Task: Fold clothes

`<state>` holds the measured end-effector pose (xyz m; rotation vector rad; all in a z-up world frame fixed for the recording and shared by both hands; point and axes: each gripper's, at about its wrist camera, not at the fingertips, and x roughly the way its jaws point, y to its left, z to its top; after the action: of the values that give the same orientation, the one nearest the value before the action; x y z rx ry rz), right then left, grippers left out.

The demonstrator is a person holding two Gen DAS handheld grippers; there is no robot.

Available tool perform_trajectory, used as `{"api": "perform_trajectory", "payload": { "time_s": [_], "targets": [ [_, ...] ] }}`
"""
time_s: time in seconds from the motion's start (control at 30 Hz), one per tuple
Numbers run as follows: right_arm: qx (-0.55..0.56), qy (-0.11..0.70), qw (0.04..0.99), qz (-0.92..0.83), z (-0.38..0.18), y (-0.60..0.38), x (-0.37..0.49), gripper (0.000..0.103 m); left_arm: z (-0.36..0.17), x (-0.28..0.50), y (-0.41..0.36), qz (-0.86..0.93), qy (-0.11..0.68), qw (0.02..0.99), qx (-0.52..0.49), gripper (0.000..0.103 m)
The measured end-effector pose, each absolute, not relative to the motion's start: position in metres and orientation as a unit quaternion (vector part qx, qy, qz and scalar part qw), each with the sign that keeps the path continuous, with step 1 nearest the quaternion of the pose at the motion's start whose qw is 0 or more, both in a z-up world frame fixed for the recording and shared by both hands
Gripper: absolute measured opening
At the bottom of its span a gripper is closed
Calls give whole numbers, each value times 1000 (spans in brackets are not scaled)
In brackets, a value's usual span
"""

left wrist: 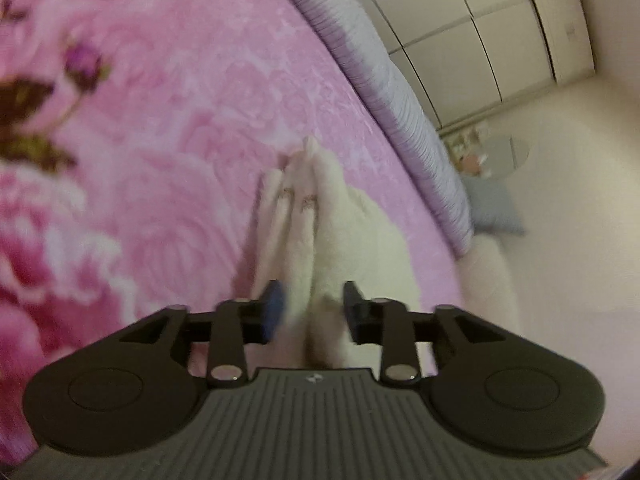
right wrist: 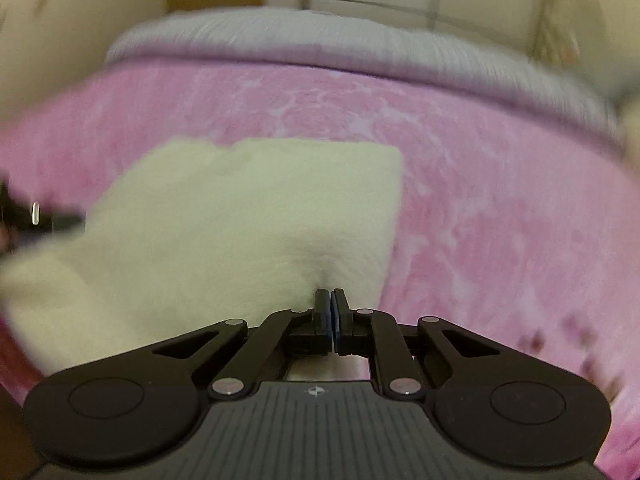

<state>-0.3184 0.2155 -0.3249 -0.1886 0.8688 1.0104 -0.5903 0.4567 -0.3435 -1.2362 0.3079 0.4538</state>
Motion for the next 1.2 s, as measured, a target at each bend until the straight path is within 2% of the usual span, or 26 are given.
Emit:
{"api": "perform_trajectory", "payload": {
  "time_s": [0.07,0.1,0.2,0.23,0.3,0.33,0.5,0.67,0.73,0.87,1.0,1.13,1.2],
  "targets": [
    [-26,438,770,463,-328,201,-304,17,-339,-591,454,208,143,779,-573,35],
    [5,455,763,459,-329,194,-297,24,-336,-591,453,205,143,781,-572,37],
    [97,502,735,446,-333,173,-276,29,-331,-583,447,199,168,792,-552,37],
    [128,516,724,440,-335,166,-269,30,-331,-579,444,202,182,798,-539,28],
    [187,543,699,427,-337,152,-256,30,-330,-577,437,207,191,810,-514,19],
    [185,540,701,427,-339,152,-260,30,-328,-579,434,208,187,816,-505,16],
    [142,515,718,446,-329,159,-272,29,-305,-593,415,223,170,858,-431,12],
    [52,474,741,473,-317,169,-297,28,-325,-597,411,243,193,855,-416,15],
    [12,455,751,478,-318,175,-304,29,-334,-599,417,245,181,843,-444,18],
    [-40,437,760,479,-308,182,-306,30,-309,-596,414,259,207,849,-412,17],
    [-17,417,766,490,-292,178,-302,31,-271,-590,403,271,208,873,-347,14],
    [18,412,766,494,-289,181,-298,31,-259,-570,398,239,219,889,-323,14],
    [20,416,754,507,-293,186,-303,27,-269,-557,391,234,245,891,-302,13]
  ]
}}
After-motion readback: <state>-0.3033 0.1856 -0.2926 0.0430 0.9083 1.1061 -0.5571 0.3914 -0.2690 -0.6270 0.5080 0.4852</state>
